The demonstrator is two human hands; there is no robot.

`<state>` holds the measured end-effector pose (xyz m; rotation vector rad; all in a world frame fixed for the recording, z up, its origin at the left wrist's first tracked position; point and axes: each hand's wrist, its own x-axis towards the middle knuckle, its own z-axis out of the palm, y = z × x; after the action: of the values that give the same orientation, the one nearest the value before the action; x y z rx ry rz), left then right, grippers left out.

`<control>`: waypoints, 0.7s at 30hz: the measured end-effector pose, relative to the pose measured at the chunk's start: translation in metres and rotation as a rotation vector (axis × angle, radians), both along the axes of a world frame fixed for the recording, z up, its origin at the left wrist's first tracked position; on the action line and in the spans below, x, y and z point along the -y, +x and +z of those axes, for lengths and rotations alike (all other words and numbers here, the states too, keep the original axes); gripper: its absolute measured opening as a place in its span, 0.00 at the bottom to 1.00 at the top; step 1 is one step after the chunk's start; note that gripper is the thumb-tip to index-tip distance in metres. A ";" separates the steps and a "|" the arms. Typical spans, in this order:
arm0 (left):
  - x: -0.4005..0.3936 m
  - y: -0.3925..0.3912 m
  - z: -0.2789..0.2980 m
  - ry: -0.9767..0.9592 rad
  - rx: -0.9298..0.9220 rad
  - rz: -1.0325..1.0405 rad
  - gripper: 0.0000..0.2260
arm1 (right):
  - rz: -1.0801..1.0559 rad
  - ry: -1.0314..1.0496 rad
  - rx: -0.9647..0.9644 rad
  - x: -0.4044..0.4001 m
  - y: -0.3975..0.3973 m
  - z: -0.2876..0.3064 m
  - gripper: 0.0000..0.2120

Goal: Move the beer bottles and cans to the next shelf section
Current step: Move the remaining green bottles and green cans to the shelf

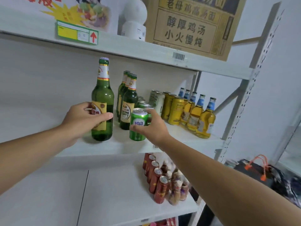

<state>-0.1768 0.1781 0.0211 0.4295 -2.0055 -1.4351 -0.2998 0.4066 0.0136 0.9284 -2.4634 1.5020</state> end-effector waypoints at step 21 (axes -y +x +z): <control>-0.078 -0.077 -0.018 -0.048 0.053 0.147 0.20 | 0.020 -0.090 0.076 -0.060 -0.096 -0.013 0.45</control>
<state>-0.2536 0.2564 0.0032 0.5875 -2.0012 -1.2957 -0.3962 0.4669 0.0006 0.8990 -2.4211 1.6689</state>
